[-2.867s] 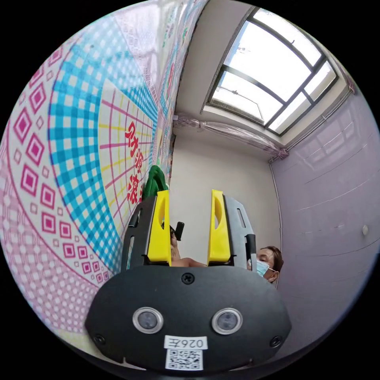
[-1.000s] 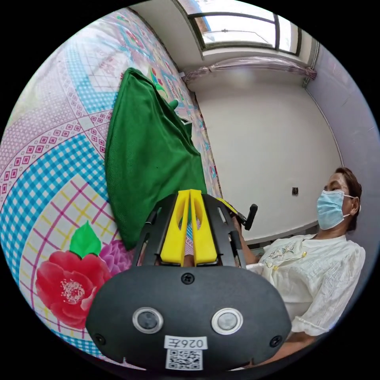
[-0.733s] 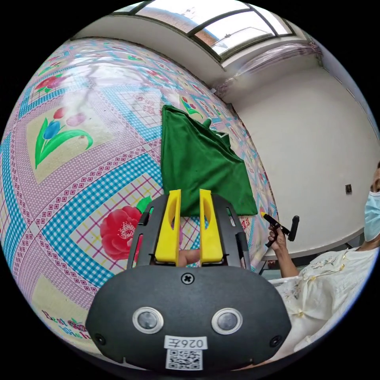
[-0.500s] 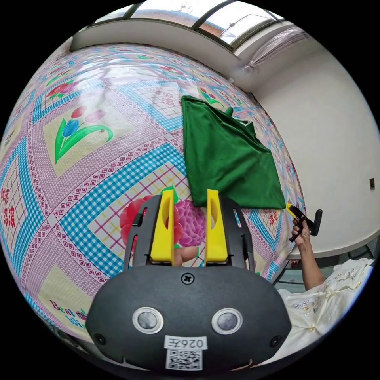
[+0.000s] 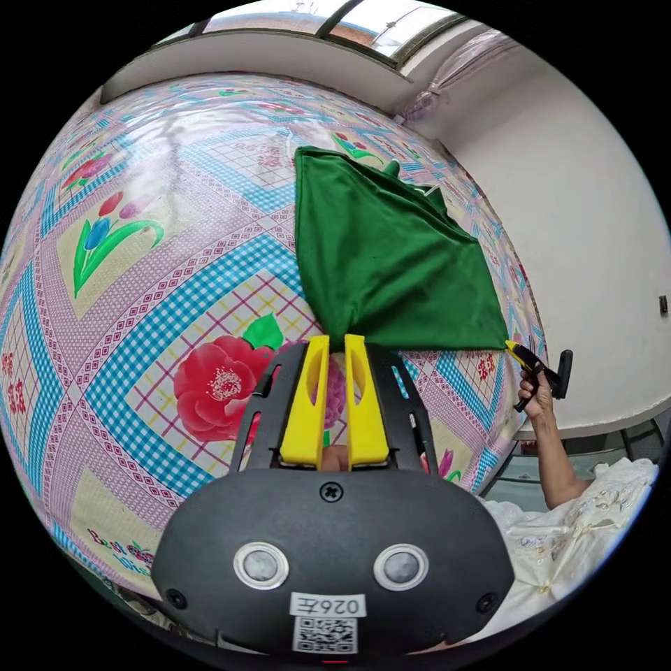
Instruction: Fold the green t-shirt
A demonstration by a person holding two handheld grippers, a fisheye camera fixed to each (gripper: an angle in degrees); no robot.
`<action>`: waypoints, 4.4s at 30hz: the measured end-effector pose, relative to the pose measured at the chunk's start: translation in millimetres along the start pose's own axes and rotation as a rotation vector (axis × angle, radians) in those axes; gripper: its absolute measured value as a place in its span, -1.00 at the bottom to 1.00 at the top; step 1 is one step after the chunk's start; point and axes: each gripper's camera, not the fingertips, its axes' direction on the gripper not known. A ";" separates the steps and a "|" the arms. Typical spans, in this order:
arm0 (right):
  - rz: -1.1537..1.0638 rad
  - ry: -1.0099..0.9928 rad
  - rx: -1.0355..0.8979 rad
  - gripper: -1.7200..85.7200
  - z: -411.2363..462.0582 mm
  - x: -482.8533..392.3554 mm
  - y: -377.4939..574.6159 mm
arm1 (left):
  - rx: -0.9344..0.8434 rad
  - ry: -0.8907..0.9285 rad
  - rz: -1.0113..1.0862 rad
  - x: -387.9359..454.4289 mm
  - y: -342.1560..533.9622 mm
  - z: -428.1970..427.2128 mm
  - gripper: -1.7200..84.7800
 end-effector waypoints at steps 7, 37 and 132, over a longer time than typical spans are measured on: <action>-0.072 0.039 -0.023 -0.99 -3.8 18.3 -3.0 | -0.019 0.169 -0.065 -26.5 14.9 5.2 -0.92; 0.079 0.034 0.241 -0.83 -135.1 113.6 89.4 | -0.134 0.335 0.160 -10.2 54.4 -31.6 -0.69; 0.381 -0.543 0.202 -1.00 -213.1 49.4 230.9 | -0.721 1.126 0.160 95.3 -248.1 129.6 -0.97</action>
